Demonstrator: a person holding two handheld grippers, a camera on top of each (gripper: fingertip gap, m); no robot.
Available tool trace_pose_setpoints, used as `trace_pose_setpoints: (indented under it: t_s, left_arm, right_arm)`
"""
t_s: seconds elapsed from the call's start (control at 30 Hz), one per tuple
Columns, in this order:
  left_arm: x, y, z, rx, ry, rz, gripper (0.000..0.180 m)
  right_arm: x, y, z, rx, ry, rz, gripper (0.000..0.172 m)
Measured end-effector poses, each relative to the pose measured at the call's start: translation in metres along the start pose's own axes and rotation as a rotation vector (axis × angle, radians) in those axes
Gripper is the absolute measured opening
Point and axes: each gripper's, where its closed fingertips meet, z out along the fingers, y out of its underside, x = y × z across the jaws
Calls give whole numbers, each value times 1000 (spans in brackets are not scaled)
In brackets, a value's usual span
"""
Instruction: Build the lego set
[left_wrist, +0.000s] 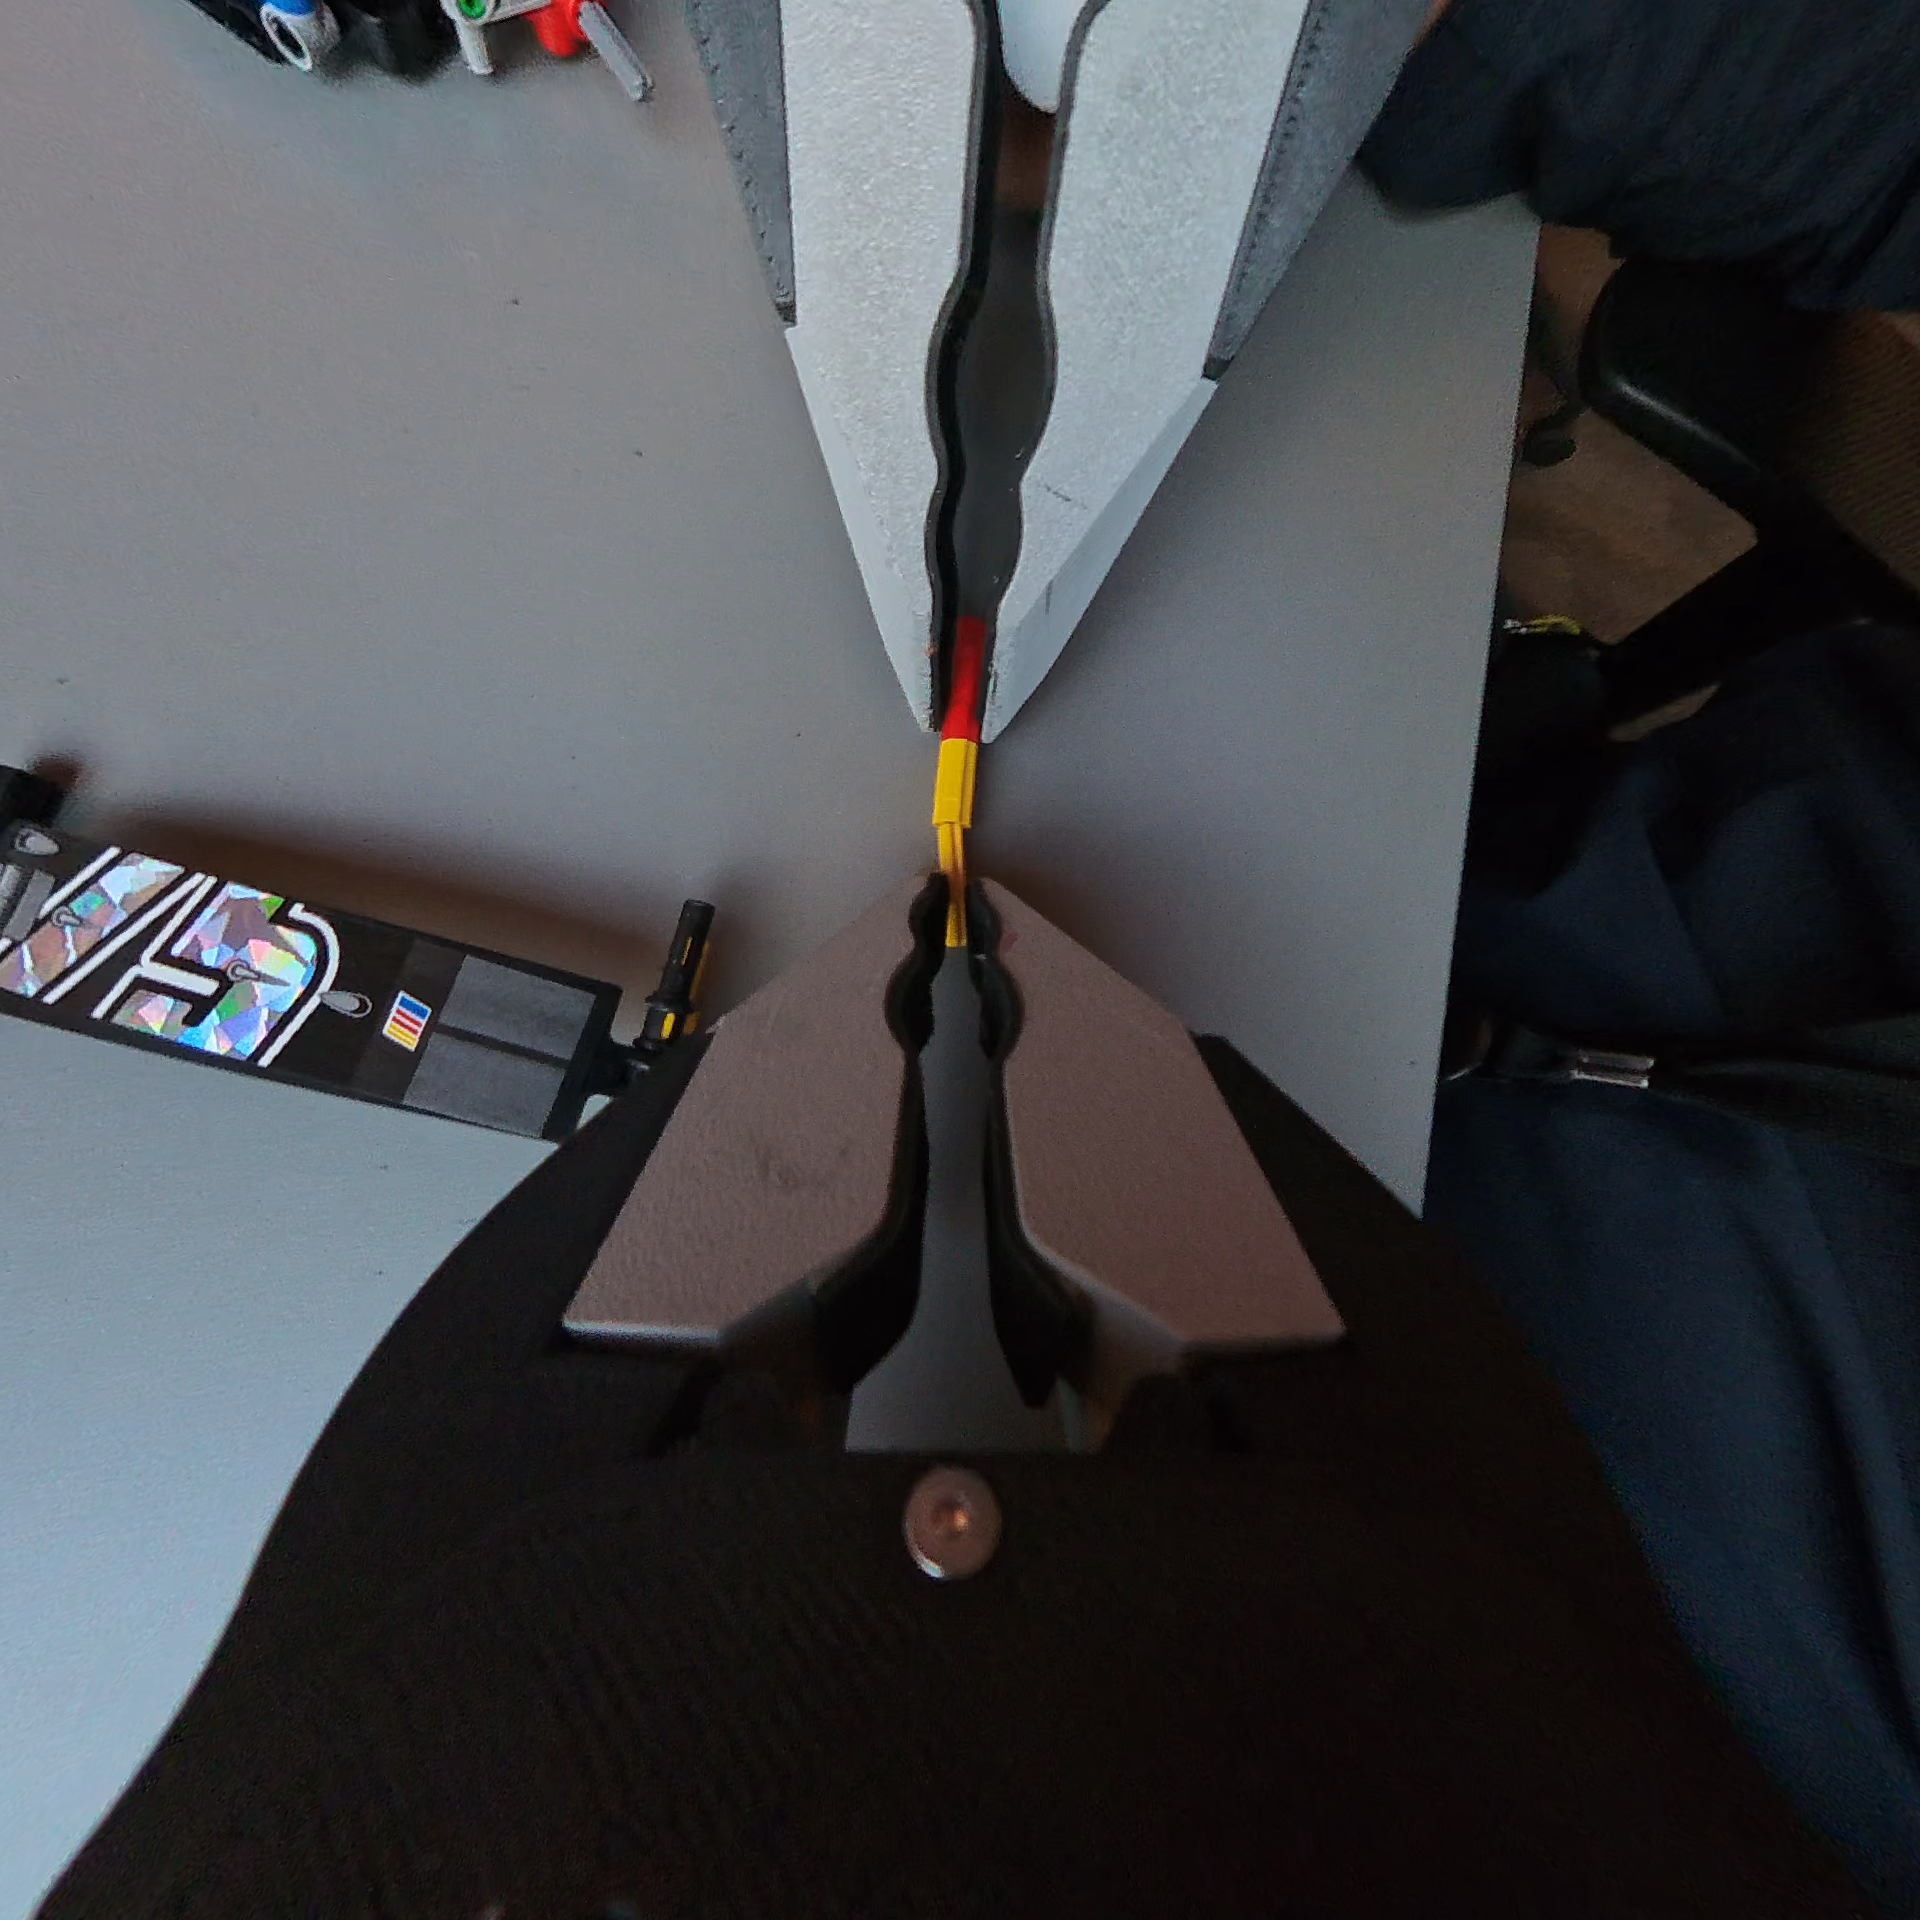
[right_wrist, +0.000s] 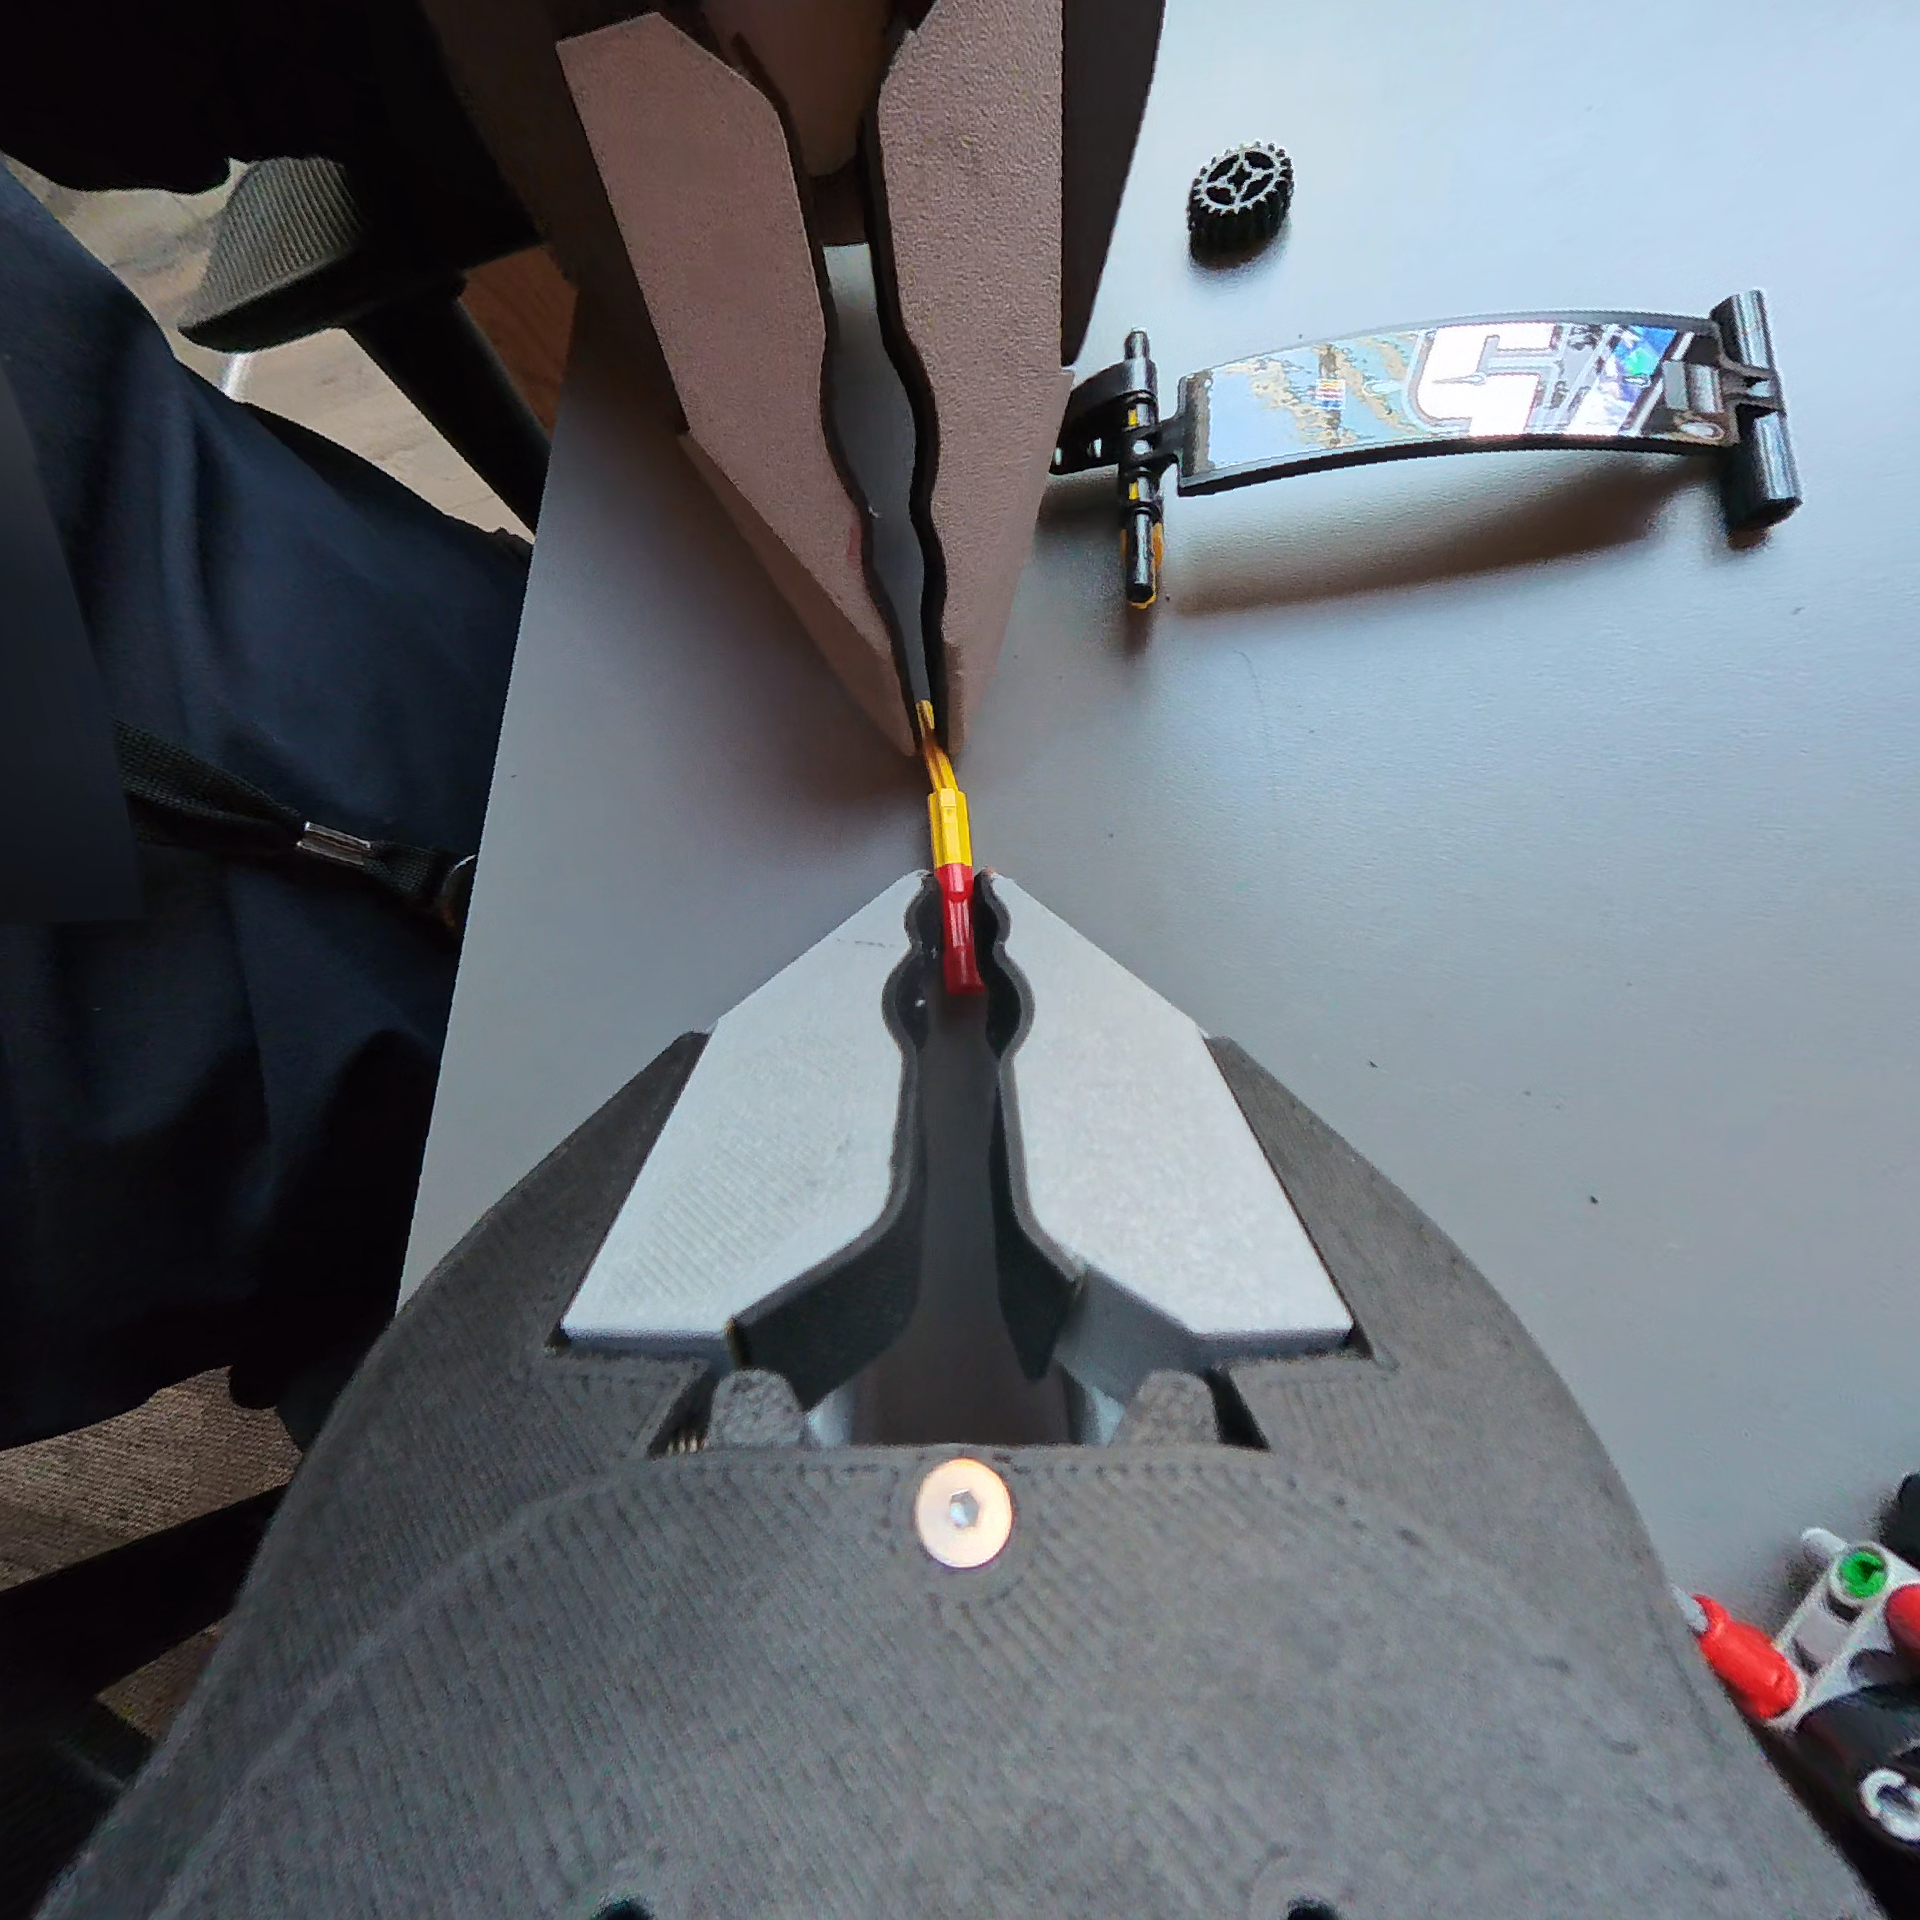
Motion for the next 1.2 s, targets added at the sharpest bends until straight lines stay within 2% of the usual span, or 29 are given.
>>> trace_pose_setpoints:
  t_s: [0.23,0.5,0.73,0.87,1.03,1.1,1.2]
  left_arm:
    - [-1,0,0,-24,-58,111,0]
    - [2,-2,2,21,3,-54,0]
    - [-7,-6,2,54,-90,-59,0]
    - [-9,-7,2,57,-82,-38,0]
    - [6,-3,-5,29,21,32,0]
    - [-4,2,-10,3,-47,64,6]
    - [-5,10,-9,-40,-52,103,7]
  right_arm:
    - [-1,0,1,-3,-5,-4,4]
    - [-1,-1,4,-22,129,-169,4]
    - [-1,-4,8,-34,233,-247,5]
    - [-1,-7,10,-12,207,-222,6]
    - [-2,-7,10,-4,154,-186,4]
    - [-2,-6,10,-5,158,-198,4]
    - [-2,-6,10,-6,156,-209,4]
